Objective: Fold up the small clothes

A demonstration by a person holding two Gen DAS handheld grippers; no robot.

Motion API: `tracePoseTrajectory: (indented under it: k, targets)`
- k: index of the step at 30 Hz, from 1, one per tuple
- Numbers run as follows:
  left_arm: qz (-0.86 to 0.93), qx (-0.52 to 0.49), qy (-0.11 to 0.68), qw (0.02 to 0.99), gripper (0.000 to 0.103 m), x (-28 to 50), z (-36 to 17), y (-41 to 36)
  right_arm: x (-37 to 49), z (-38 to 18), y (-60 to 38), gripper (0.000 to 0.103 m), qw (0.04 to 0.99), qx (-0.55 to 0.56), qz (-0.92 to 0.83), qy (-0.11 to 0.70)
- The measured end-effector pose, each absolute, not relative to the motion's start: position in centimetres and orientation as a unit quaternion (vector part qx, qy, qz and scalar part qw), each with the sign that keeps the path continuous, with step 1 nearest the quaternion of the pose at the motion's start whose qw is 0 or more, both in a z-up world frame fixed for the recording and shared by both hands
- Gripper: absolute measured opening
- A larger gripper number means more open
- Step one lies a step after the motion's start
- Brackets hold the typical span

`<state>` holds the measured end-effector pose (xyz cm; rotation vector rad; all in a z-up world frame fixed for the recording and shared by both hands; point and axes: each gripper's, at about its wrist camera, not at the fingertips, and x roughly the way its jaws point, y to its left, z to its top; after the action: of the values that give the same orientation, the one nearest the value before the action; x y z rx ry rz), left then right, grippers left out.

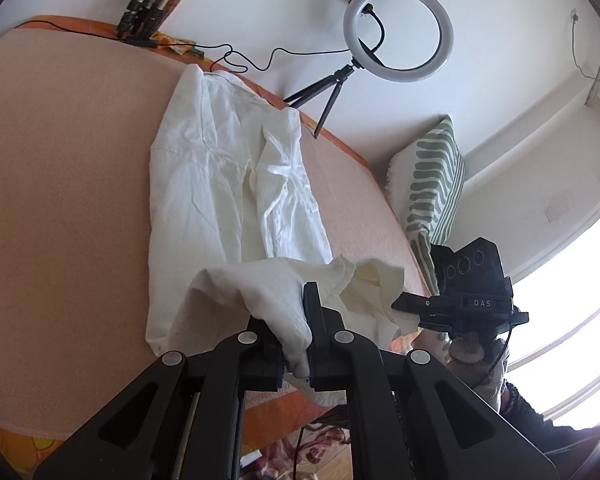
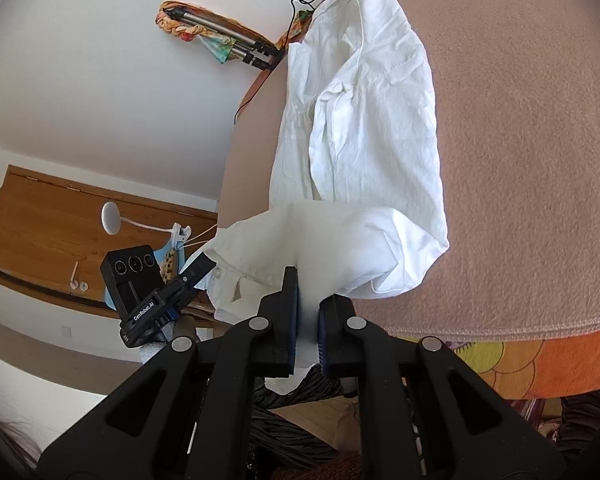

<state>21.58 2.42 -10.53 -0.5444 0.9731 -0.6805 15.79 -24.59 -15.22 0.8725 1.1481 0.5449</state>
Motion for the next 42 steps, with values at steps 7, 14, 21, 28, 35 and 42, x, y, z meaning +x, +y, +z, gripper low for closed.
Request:
tracePoseTrajectory:
  k: [7,14,21,28,35,42]
  targets:
    - [-0.294,-0.237,0.47,0.798,0.006,25.6,-12.4,1.9,20.7,-17.9,-25.0,0.01,0.704,0.415,0.207,0.538]
    - [-0.275,-0.237,0.494,0.79,0.007,27.8,-14.7,2.0,23.0,-19.9,-25.9,0.01,0.675,0.445,0.199,0.553]
    - [-0.272,-0.215,0.454,0.821,0.029,28.2,-11.8,2.4,22.6,-19.0,-27.9,0.041,0.661,0.477,0.228,0.532]
    - [-0.263,-0.16,0.413,0.857,0.03,25.8,-9.8,3.6,20.6,-13.7,-28.6,0.063,0.762,0.361,0.216,0.493]
    - [-0.217,-0.17,0.476,0.835,0.042,26.9,-13.8,4.1,21.2,-14.6,-26.2,0.063,0.807,0.218,0.177,0.519]
    - [-0.23,-0.148,0.473,0.837,0.042,27.4,-14.1,2.3,22.1,-14.1,-24.2,0.063,0.828,0.158,0.177,0.508]
